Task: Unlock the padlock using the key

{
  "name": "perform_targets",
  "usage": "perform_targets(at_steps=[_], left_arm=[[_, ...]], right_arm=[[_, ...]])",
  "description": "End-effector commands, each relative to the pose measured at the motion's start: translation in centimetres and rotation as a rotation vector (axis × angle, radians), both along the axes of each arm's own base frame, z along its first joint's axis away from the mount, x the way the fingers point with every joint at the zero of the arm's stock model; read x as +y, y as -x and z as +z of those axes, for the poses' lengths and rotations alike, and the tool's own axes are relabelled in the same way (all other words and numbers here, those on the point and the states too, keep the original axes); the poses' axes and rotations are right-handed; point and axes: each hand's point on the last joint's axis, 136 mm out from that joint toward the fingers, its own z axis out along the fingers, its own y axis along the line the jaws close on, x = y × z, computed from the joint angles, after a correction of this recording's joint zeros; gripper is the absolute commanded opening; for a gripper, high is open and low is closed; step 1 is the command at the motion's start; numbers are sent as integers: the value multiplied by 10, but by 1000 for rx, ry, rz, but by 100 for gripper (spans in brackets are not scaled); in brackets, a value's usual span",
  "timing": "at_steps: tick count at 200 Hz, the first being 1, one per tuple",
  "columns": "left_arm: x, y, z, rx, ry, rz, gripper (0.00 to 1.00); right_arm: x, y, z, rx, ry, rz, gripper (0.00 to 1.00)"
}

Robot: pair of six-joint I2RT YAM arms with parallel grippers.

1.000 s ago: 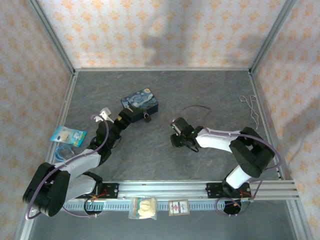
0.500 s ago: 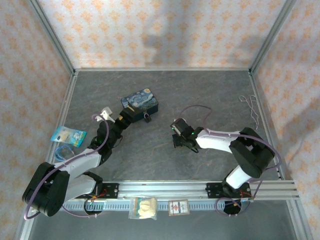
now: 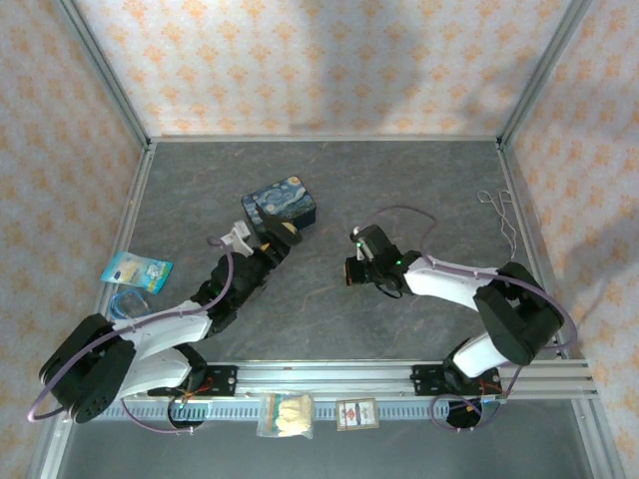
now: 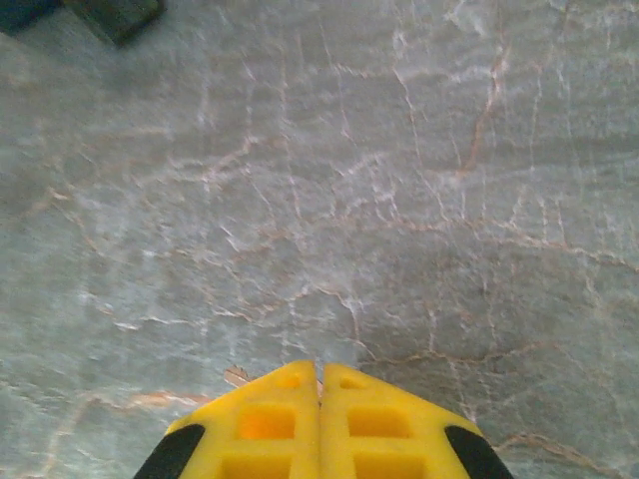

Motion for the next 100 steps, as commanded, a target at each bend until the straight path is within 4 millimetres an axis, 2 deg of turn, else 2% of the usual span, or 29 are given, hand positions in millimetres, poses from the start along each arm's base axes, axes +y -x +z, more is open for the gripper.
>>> perform_targets(at_steps=[1, 37, 100], left_arm=[[-9, -1, 8, -20, 102, 6, 94], [-38, -2, 8, -15, 142, -44, 92], [-78, -7, -2, 55, 269, -67, 84]], right_arm=[[8, 0, 17, -4, -104, -2, 0], [5, -6, 35, -16, -206, -68, 0], [2, -29, 92, -136, -384, -221, 0]])
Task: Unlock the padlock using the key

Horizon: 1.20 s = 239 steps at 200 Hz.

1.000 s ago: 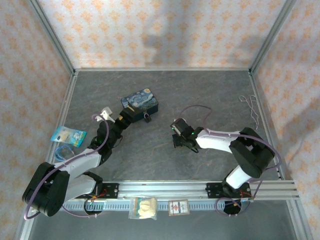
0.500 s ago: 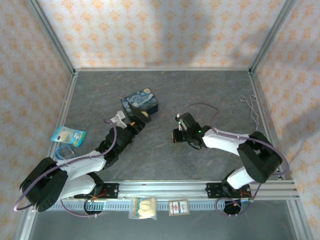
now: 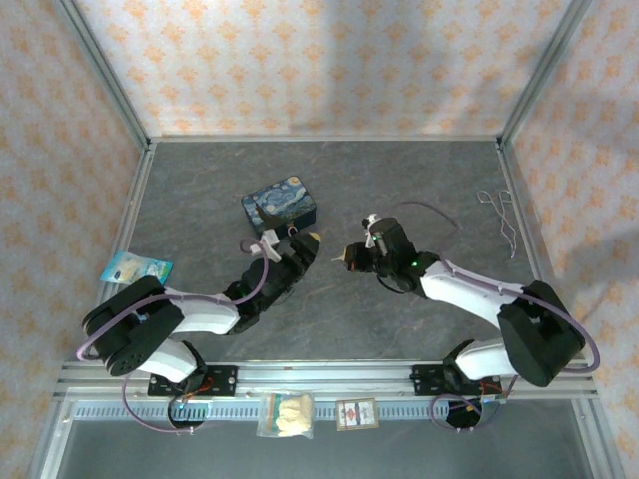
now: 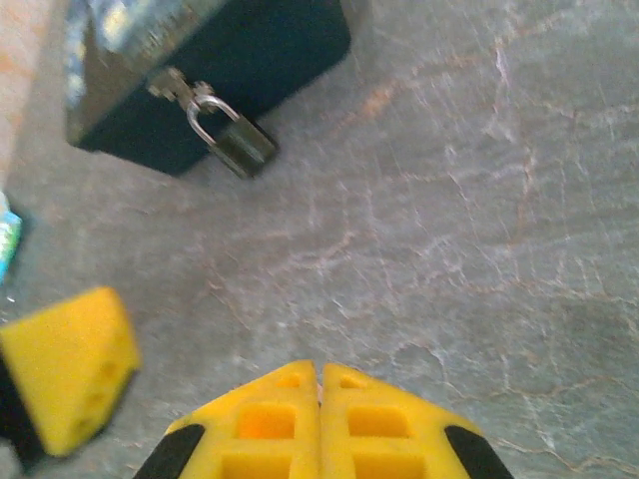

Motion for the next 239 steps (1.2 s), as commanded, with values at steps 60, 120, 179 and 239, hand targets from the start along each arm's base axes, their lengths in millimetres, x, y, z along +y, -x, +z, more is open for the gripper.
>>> perform_targets(at_steps=[60, 120, 179, 239], left_arm=[[-19, -24, 30, -27, 132, 58, 72], [-32, -27, 24, -4, 158, 28, 64], [-33, -30, 37, -46, 128, 35, 48], [-37, -27, 35, -47, 133, 11, 17]], right_arm=[[1, -22, 50, -136, -228, -143, 0], [12, -18, 57, -144, -310, -103, 0], [18, -15, 47, -118, -300, -86, 0], [23, -15, 47, -123, -284, -75, 0]])
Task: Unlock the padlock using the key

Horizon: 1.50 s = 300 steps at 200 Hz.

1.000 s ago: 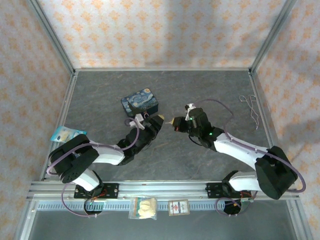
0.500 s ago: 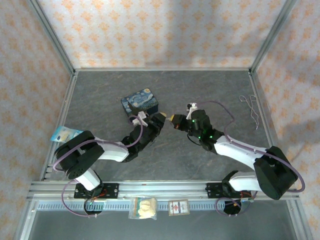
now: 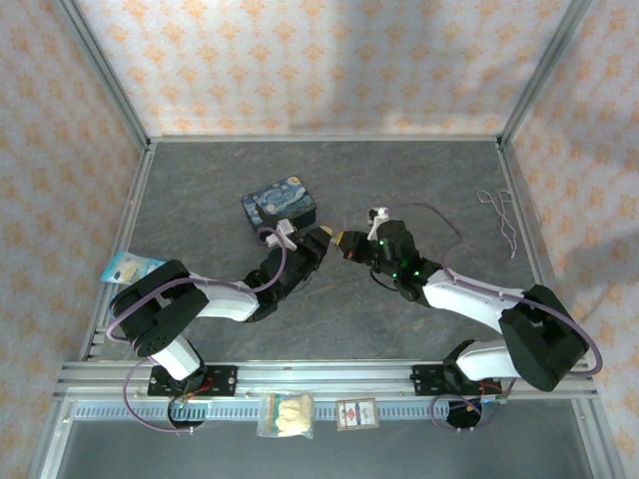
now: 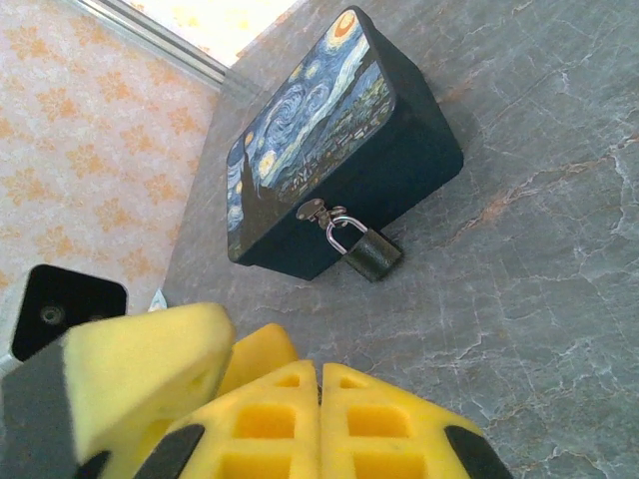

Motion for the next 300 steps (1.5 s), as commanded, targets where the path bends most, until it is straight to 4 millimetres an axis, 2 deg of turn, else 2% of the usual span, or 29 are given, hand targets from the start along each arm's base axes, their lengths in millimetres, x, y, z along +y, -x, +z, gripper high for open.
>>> perform_targets(at_steps=[1, 21, 33, 48, 59, 75, 91, 126, 133, 166, 169, 198, 224, 280, 300], left_arm=[[-7, 1, 20, -47, 46, -13, 16], [-7, 1, 21, -54, 34, -15, 0], [-6, 1, 21, -66, 9, -15, 0], [-2, 1, 28, -127, -54, -19, 0], [0, 1, 37, -187, -116, -42, 0], [5, -1, 45, -255, -198, -83, 0], [9, -1, 54, -318, -244, -135, 0], [9, 10, 80, -493, -335, -259, 0], [7, 13, 85, -522, -359, -285, 0], [0, 26, 104, -637, -421, -358, 0], [-1, 27, 105, -645, -421, -362, 0], [2, 34, 115, -691, -431, -364, 0], [7, 35, 120, -707, -441, -344, 0], [6, 30, 124, -716, -420, -335, 0], [7, 27, 127, -717, -403, -325, 0]], right_arm=[[5, -1, 6, -24, -12, 8, 0], [5, -1, 8, -32, -7, 11, 0], [6, -1, 13, -47, 4, 25, 0], [5, -1, 23, -92, 54, 50, 25], [3, -2, 32, -138, 98, 73, 37], [0, 0, 46, -205, 134, 118, 45], [-2, 3, 58, -257, 149, 162, 48], [-4, 9, 76, -315, 86, 275, 47], [-6, 13, 90, -352, 43, 291, 47], [4, 24, 120, -415, -86, 397, 44], [7, 22, 114, -398, -91, 406, 43], [16, 27, 117, -384, -172, 466, 41], [21, 33, 112, -342, -237, 512, 41], [21, 44, 116, -334, -303, 541, 31], [20, 47, 110, -315, -293, 542, 30]])
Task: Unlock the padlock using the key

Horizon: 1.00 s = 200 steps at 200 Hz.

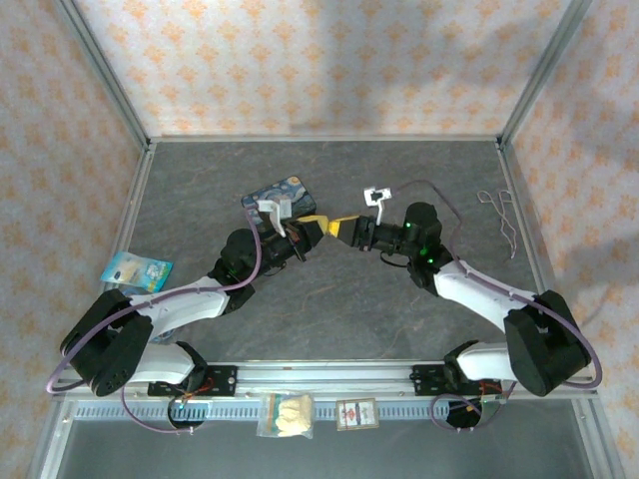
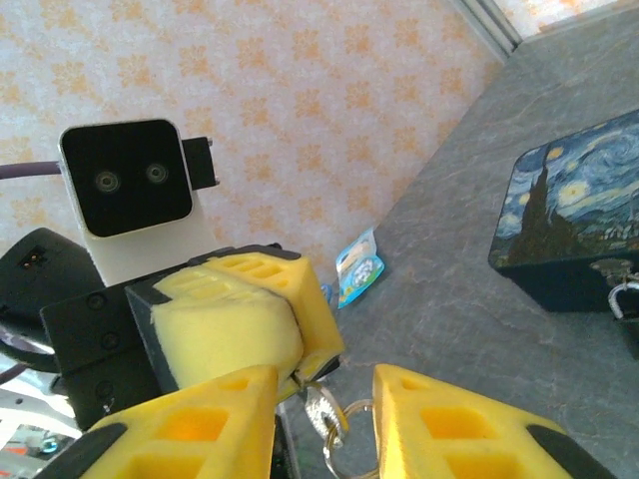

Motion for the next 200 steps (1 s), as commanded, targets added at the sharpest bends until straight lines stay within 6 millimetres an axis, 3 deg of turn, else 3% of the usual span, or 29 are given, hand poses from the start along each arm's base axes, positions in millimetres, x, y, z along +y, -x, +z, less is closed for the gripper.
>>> perform_targets(at_steps=[1, 86, 126, 129, 137, 146, 158, 181, 200], left_arm=[[1, -5, 22, -57, 43, -4, 0], [-8, 6, 30, -21, 142, -108, 0], [0, 2, 31, -4, 148, -62, 0], [2, 0, 32, -2, 150, -48, 4], [12, -5, 35, 6, 157, -2, 34], [26, -12, 40, 17, 176, 64, 61], [47, -20, 45, 38, 198, 162, 89], [75, -26, 53, 68, 211, 308, 96], [78, -30, 47, 136, 217, 334, 93]], right_arm=[[1, 14, 13, -36, -36, 55, 30], [4, 4, 10, -53, -32, 41, 22], [4, 3, 7, -60, -16, 39, 6], [4, 4, 6, -61, -11, 37, 2], [3, 3, 5, -68, 3, 24, 0], [0, 0, 1, -74, 29, 0, 0], [-2, -3, -2, -90, 68, -23, 0], [-5, -11, -8, -110, 127, -63, 0], [-8, -19, -9, -130, 164, -108, 0]])
